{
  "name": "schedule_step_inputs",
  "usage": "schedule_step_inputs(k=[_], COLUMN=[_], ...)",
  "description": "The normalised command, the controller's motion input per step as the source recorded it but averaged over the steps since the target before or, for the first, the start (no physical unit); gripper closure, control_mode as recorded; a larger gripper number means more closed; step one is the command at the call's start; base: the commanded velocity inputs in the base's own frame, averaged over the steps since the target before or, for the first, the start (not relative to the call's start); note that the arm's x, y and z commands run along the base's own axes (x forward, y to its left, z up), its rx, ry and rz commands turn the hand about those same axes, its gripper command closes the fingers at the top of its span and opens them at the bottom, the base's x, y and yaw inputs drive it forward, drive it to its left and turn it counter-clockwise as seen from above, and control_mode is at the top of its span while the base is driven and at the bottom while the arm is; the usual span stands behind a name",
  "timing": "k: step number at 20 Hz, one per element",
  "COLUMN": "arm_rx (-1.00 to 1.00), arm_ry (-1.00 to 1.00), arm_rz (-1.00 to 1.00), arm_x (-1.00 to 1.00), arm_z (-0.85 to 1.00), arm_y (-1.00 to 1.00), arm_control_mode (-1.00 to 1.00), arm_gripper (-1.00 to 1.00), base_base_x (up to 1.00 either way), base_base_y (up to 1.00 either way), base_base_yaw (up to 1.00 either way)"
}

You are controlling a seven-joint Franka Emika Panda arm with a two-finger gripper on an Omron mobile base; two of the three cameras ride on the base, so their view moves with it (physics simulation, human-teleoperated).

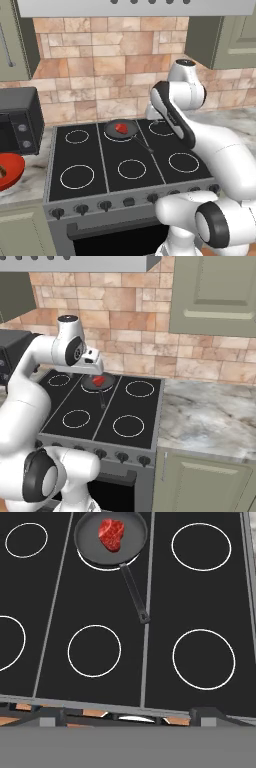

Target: Place the steak on the plate and place the mushroom on the same plate.

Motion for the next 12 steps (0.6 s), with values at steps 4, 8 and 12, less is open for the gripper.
schedule_step_inputs(k=[4,8,12], arm_rx=[0.00,0.00,0.00], arm_ry=[-0.01,0.00,-0.04], arm_rz=[0.00,0.00,0.00], arm_x=[0.34,0.21,0.42], arm_z=[-0.16,-0.13,-0.24], arm_y=[0.21,0.04,0.13], arm_control_mode=[-1.00,-1.00,-1.00], arm_gripper=[-1.00,-1.00,-1.00], base_base_x=[0.00,0.00,0.00], base_base_y=[0.00,0.00,0.00], base_base_yaw=[0.00,0.00,0.00])
